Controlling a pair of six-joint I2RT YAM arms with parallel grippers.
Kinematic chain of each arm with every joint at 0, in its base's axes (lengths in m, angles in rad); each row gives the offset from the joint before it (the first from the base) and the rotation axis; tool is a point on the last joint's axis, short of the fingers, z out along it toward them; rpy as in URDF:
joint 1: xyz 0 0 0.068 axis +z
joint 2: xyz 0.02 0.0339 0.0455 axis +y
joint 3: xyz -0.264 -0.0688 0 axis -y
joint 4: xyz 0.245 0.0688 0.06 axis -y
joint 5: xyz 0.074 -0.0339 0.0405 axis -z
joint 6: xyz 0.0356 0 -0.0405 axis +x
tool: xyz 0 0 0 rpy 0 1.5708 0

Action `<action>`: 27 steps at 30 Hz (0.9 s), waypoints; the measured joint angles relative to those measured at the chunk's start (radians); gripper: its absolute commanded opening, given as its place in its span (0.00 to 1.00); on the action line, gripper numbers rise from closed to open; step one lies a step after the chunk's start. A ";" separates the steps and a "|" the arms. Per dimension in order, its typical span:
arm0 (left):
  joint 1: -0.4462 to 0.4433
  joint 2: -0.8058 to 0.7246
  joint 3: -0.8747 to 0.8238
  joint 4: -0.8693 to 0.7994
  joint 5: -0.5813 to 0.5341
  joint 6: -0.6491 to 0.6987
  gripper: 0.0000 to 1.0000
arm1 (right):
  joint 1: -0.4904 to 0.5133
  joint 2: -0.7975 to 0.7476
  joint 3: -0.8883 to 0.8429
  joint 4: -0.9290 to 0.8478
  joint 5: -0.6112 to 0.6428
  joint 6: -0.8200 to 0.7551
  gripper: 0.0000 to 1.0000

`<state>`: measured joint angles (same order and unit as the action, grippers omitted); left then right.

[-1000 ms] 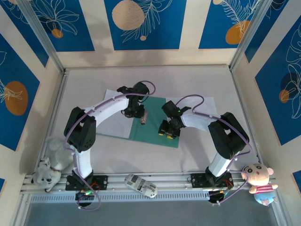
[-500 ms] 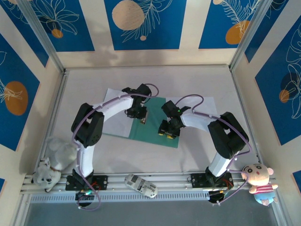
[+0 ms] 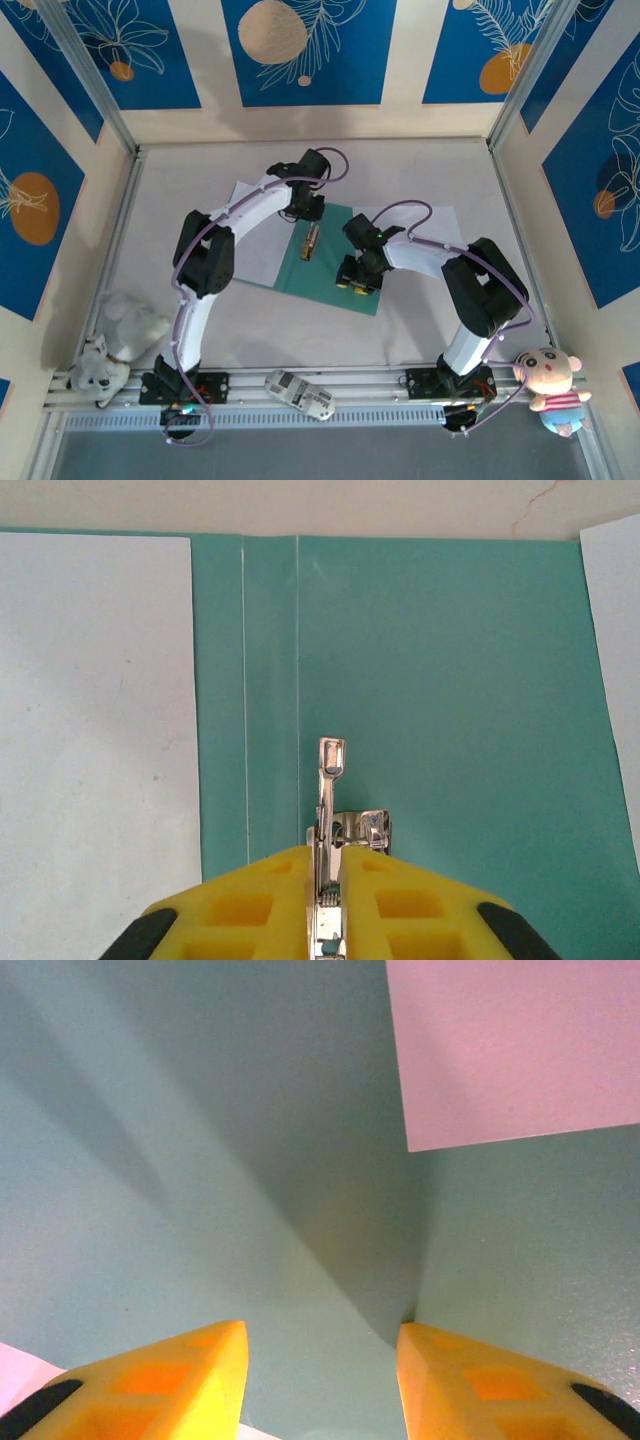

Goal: Put the files into the folder

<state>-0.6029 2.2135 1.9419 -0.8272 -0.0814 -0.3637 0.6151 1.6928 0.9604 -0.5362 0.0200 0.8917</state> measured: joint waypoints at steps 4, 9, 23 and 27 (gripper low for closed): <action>0.022 0.000 0.000 -0.005 0.015 0.000 0.22 | 0.000 0.000 0.000 0.000 0.000 0.000 0.45; 0.062 -0.021 -0.023 -0.011 0.029 -0.003 0.33 | 0.000 0.000 0.000 -0.001 0.003 -0.003 0.45; 0.162 -0.214 -0.504 0.033 0.056 -0.100 0.41 | 0.000 0.000 0.000 -0.006 0.008 -0.027 0.45; 0.167 -0.265 -0.612 0.060 0.068 -0.125 0.41 | 0.000 -0.001 0.000 -0.012 0.013 -0.029 0.45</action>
<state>-0.4358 1.9488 1.3304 -0.7670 -0.0139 -0.4889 0.6147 1.6917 0.9604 -0.5484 0.0326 0.8631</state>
